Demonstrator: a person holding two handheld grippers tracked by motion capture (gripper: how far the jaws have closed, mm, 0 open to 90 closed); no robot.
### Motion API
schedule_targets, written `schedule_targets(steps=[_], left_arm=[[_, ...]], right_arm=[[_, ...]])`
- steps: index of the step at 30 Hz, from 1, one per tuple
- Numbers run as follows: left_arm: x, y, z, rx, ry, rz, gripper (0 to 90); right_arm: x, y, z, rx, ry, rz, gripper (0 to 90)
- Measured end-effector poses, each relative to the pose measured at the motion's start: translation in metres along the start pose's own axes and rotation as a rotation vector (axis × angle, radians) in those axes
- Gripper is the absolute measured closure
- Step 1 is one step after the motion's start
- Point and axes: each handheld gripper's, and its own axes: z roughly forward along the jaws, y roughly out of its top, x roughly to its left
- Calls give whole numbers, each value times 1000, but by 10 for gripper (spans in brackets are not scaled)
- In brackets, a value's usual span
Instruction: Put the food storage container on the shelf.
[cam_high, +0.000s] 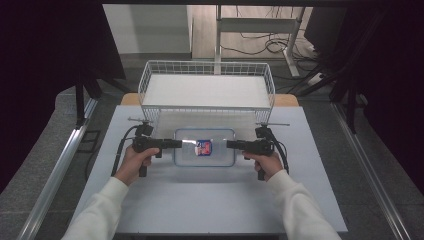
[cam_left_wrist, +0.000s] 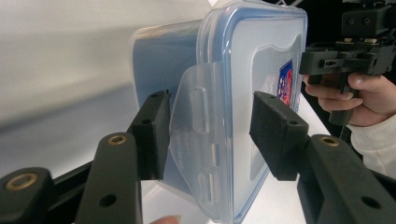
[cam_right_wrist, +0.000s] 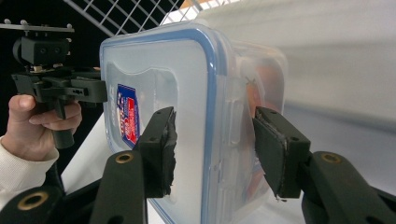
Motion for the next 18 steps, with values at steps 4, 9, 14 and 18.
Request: schedule_targets(steps=[4, 9, 14, 18], left_arm=[[10, 8, 6, -4, -10, -8, 490], [19, 12, 14, -16, -16, -11, 490], [30, 10, 20, -22, -16, -16, 489], [31, 10, 22, -28, -15, -40, 490]], right_arm=[[-7, 8, 5, -12, -9, -9, 500], [-18, 14, 12, -26, -13, 4, 497], [-22, 15, 17, -21, -33, 6, 496], [-26, 15, 19, -18, -31, 14, 495]])
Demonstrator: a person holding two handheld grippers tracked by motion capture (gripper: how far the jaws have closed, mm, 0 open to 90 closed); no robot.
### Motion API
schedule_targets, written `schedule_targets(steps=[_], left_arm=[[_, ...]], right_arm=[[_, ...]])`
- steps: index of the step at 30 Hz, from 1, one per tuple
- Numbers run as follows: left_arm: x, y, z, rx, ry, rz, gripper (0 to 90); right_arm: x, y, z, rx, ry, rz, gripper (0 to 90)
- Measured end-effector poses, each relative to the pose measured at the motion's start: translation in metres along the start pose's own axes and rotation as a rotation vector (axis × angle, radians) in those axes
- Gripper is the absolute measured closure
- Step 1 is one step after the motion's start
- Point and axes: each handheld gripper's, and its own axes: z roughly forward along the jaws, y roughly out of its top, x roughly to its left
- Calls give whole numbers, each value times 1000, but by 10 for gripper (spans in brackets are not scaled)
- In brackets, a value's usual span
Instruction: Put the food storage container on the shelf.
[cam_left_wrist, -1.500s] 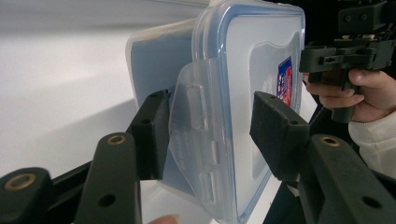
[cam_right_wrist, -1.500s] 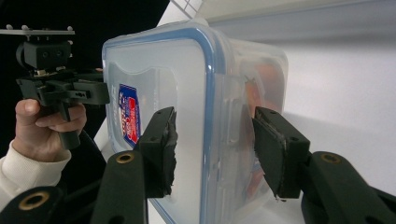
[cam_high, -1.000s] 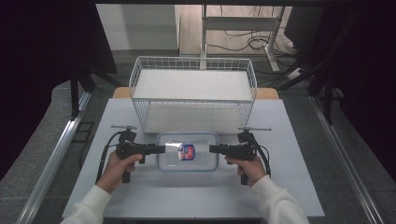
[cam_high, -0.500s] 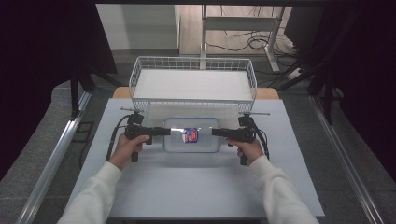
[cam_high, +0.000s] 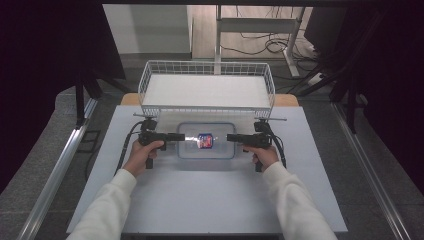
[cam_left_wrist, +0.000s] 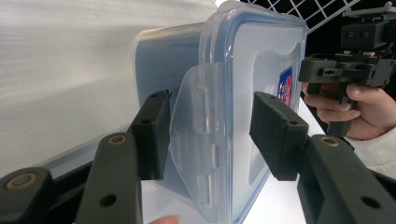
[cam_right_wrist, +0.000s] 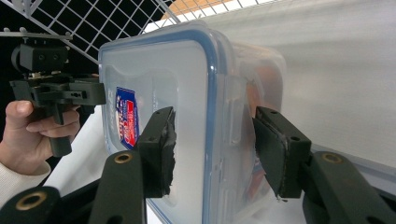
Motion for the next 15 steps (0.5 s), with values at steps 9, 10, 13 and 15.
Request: schedule_targets(steps=[9, 10, 13, 15], left_arm=[[1, 0, 3, -23, 23, -24, 489], [1, 0, 3, -27, 26, -27, 489], [0, 0, 5, -42, 44, -35, 484], [-1, 0, 6, -46, 54, -38, 482]], right_arm=[[-6, -2, 5, -15, -9, 13, 481], [-6, -2, 6, -19, -16, 14, 476], [-5, -2, 9, -36, -35, 19, 460], [-5, -3, 11, -48, -49, 20, 445]])
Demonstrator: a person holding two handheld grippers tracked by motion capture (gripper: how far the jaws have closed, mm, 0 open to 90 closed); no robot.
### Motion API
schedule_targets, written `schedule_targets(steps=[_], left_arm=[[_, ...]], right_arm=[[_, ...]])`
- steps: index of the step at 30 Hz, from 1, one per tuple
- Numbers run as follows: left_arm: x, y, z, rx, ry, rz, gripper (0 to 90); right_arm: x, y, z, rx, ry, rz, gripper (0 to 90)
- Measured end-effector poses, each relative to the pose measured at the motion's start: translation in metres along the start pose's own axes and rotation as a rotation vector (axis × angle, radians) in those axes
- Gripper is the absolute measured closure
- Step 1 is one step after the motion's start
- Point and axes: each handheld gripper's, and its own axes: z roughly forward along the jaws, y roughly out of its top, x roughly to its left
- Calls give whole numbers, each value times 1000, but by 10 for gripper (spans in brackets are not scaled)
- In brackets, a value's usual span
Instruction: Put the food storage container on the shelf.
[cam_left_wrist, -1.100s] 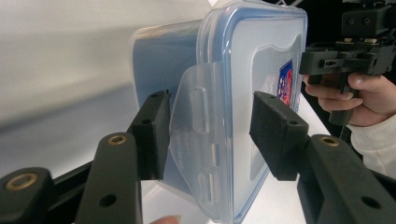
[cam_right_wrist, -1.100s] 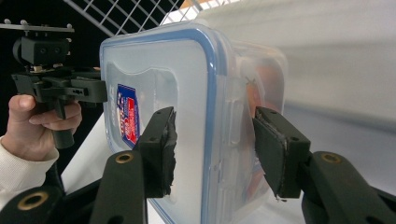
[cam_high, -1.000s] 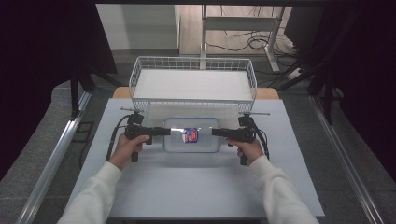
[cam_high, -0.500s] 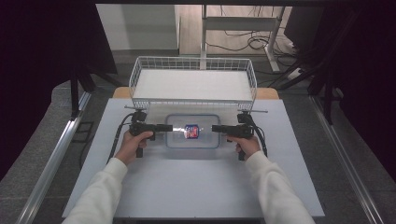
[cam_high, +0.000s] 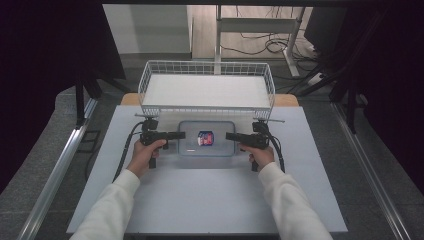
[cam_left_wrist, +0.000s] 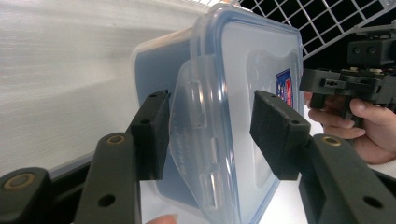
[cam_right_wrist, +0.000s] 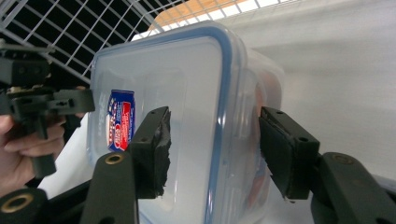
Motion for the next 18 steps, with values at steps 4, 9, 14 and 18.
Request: schedule_targets(steps=[4, 9, 14, 18], left_arm=[[1, -1, 1, -6, 17, -16, 475], [0, -1, 3, -22, 42, -12, 469], [-7, -2, 3, -15, 83, 51, 384], [-26, -5, -6, -14, 133, 105, 309]], right_arm=[[-1, -1, 4, -23, -11, 25, 437], [2, -3, 7, -45, -38, 17, 415], [8, -5, 3, -58, -101, -26, 370], [20, -11, -13, -91, -166, -124, 321]])
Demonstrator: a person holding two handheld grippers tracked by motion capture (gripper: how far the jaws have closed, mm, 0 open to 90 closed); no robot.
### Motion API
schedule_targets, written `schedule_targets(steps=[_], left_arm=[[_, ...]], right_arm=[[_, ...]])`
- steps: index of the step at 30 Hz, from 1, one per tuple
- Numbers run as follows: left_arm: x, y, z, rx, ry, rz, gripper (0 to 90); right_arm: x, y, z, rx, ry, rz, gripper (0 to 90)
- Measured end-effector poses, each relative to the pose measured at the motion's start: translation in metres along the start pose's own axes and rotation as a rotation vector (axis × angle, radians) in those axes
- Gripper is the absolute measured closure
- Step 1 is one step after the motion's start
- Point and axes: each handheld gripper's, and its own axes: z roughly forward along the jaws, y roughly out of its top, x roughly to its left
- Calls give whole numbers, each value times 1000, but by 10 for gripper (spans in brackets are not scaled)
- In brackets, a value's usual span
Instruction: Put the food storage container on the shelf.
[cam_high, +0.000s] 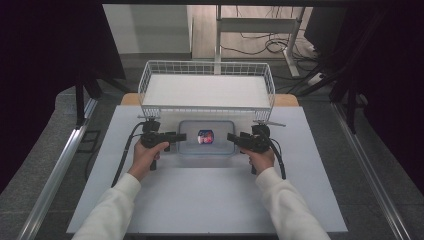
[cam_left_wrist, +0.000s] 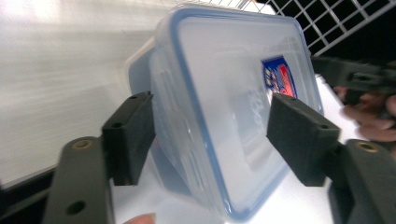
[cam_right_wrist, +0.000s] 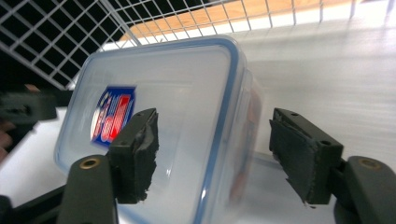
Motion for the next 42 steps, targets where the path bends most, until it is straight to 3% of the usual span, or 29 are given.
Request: schedule_targets(steps=[3, 5, 8, 12, 16, 22, 25, 31, 36, 42], left_arm=[[-15, -3, -13, -2, 33, 73, 282], [-27, -8, -24, -3, 56, 120, 269], [-41, -20, -38, -10, 72, 164, 253], [-58, -42, -52, 18, 86, 236, 244], [-69, -66, -63, 54, 93, 283, 232], [-76, -94, -76, 96, 91, 302, 232], [-79, -104, -79, 115, 102, 324, 232], [-88, -116, -76, 157, 103, 374, 228], [-90, -120, -73, 174, 97, 388, 225], [-87, -119, -74, 171, 98, 381, 223]], right_arm=[[7, -3, -17, -25, -16, -90, 318], [12, -6, -29, -28, -10, -125, 331], [22, -14, -45, -22, 3, -197, 404], [42, -29, -59, 21, 3, -348, 516], [58, -44, -62, 79, 36, -446, 622], [73, -62, -51, 157, 32, -591, 796], [81, -69, -37, 205, 53, -630, 874], [95, -74, -5, 252, 37, -669, 890], [94, -73, 23, 273, 2, -659, 891], [92, -69, 41, 280, -40, -645, 891]])
